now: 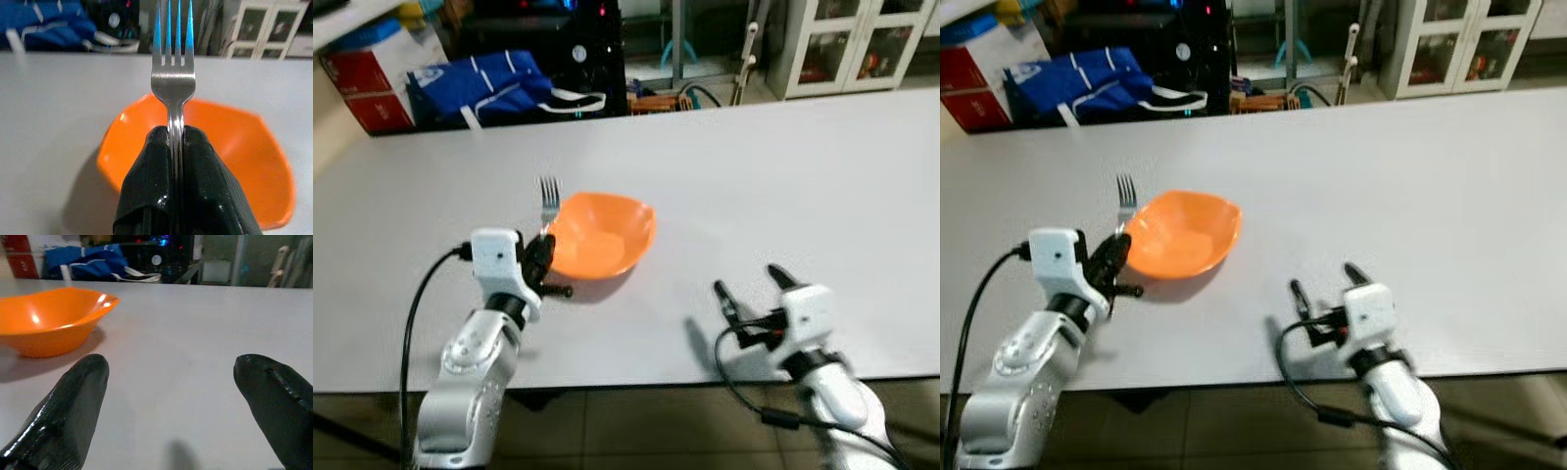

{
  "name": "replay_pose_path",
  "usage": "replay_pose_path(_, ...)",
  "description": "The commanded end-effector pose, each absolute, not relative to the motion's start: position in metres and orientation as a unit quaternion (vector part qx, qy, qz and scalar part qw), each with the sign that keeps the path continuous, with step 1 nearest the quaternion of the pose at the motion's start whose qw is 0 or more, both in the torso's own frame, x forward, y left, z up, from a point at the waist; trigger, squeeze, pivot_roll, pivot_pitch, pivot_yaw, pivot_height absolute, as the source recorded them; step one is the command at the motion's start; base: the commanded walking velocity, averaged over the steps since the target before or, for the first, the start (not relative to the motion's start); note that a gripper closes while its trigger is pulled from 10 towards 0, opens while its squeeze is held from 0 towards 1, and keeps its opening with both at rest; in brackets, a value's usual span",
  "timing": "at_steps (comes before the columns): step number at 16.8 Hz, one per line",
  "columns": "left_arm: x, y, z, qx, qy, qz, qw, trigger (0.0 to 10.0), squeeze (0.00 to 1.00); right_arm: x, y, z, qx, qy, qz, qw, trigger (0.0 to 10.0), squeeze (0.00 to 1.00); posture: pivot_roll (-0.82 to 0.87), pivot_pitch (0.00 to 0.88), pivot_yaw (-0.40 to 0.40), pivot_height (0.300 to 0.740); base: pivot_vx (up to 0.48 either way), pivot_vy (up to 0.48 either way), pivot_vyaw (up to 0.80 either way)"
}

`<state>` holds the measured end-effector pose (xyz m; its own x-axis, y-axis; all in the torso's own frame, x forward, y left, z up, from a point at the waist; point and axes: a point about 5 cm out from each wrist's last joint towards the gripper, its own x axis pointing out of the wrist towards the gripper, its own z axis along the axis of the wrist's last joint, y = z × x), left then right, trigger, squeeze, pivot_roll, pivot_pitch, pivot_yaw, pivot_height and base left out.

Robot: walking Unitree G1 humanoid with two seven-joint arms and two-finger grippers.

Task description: Setting the table

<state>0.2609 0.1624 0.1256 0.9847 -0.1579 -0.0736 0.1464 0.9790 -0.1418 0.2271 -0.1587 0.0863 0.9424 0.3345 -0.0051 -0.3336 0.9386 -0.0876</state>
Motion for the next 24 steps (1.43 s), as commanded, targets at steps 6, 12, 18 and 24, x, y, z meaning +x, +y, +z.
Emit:
replay_pose_path(6,0.282,0.164,0.144,-0.076,0.029,-0.061,0.995,0.0,0.0,0.225,-0.149,0.088,-0.041,-0.003,0.178,0.983,10.0,0.0,-0.25,0.0,0.141,0.74,0.0,0.0,0.0)
replay_pose_path(12,0.289,0.169,0.141,-0.063,0.037,-0.038,0.997,10.0,0.0,0.231,-0.152,0.095,-0.051,-0.009,0.183,0.982,10.0,0.0,-0.23,0.0,0.106,0.74,0.0,0.0,0.0)
replay_pose_path(18,0.315,0.156,0.141,-0.051,0.081,-0.082,0.992,10.0,0.0,0.23,-0.145,0.094,-0.043,-0.008,0.186,0.982,10.0,0.0,-0.24,0.0,0.122,0.74,0.0,0.0,0.0)
replay_pose_path(24,0.359,0.156,0.157,-0.061,0.119,-0.097,0.986,10.0,0.0,0.233,-0.147,0.094,-0.044,-0.007,0.183,0.982,10.0,0.0,-0.26,0.0,0.117,0.74,0.0,0.0,0.0)
